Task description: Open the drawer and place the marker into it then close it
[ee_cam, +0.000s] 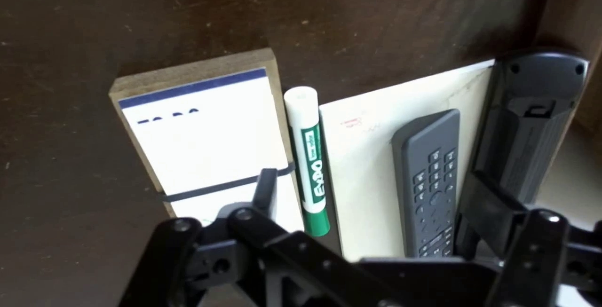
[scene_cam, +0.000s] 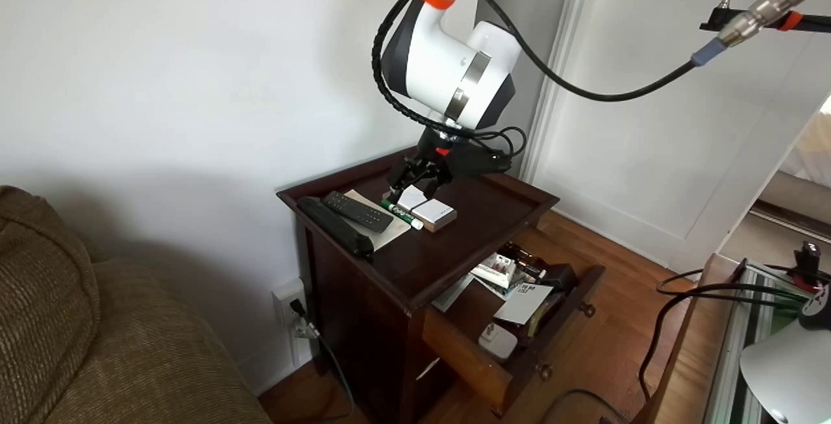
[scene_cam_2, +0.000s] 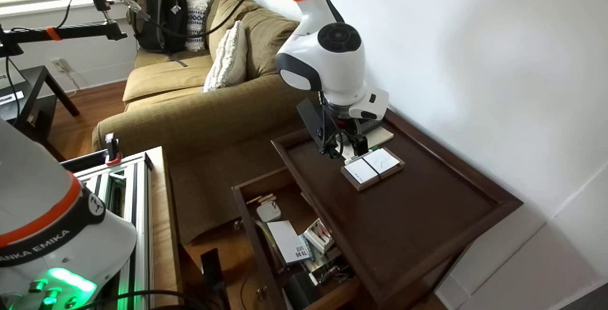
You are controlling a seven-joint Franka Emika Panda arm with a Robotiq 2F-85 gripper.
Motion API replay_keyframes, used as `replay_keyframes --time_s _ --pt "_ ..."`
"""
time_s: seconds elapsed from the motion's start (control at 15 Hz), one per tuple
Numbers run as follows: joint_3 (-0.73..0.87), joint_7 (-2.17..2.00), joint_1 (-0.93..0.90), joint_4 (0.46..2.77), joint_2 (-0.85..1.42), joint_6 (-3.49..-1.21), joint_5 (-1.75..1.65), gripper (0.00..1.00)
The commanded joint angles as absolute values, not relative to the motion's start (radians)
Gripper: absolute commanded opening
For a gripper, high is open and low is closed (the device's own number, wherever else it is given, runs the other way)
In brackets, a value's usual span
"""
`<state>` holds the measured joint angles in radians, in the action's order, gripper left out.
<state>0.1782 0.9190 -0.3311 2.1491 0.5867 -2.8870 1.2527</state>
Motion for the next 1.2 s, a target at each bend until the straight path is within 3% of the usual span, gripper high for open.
replay_keyframes --time_s 0.0,1.13 --pt "0.172 0.932 -0.320 2.105 0.642 -2.849 1.234 1.00" --pt "0.105 1.096 -0.265 2.055 0.690 -2.847 1.308 1.00"
